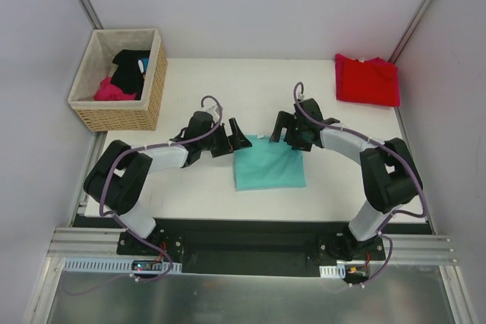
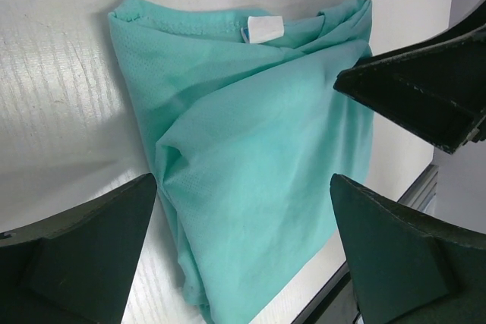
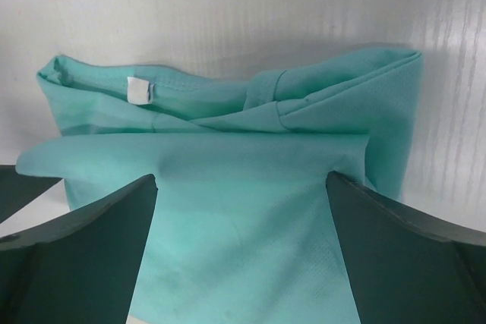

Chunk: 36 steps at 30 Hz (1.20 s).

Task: Fold and stack the t-shirts
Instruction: Smooth out wrinkles on the folded tshirt

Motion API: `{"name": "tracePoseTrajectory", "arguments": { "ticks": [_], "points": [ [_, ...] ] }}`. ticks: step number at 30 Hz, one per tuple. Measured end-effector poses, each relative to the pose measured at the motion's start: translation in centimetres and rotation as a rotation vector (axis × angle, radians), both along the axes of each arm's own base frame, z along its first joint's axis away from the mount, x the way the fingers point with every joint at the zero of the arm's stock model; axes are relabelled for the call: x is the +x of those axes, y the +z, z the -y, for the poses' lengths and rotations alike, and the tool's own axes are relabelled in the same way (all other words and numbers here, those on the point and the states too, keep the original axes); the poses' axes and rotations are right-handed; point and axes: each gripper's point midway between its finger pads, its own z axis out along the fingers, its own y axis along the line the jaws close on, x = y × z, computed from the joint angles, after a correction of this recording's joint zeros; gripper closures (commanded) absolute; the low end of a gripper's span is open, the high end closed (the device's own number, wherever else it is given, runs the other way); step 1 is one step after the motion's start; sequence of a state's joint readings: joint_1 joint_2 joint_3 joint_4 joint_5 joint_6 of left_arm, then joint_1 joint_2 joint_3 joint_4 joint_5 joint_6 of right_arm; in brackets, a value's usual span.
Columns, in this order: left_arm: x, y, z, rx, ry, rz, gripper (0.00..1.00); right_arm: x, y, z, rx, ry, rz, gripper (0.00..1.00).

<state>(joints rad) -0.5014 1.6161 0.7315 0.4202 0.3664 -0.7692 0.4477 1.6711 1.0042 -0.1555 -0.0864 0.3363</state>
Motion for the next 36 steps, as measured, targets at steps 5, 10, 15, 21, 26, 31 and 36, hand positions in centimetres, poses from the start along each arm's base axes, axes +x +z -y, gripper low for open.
{"name": "tracePoseTrajectory", "arguments": {
  "ticks": [5,10,15,21,26,31,36],
  "points": [
    [0.1,-0.7,0.0,0.0,-0.006,-0.018,0.01,0.8,-1.1,0.0,0.008,-0.006,-0.02,0.01],
    [-0.2,0.1,-0.2,0.005,-0.008,-0.005,0.01,1.1,-0.2,0.1,0.005,0.001,0.006,0.01],
    [0.1,4.6,-0.8,0.002,-0.001,0.08,0.01,1.0,4.7,0.2,-0.008,0.017,0.099,0.02],
    [0.2,12.5,-0.5,-0.078,-0.016,0.231,0.01,3.4,14.5,2.3,-0.025,-0.051,0.324,0.03],
    [-0.4,14.9,-0.5,-0.114,-0.034,0.274,0.01,10.4,18.9,9.1,-0.098,-0.255,0.405,0.03],
    [-1.1,13.9,-0.7,-0.105,-0.039,0.247,0.01,18.0,17.3,15.8,-0.191,-0.39,0.386,0.03],
    [-2.1,11.8,-1.1,-0.083,-0.048,0.194,0.01,25.4,13.7,20.0,-0.204,-0.435,0.355,0.03]
  ]
}}
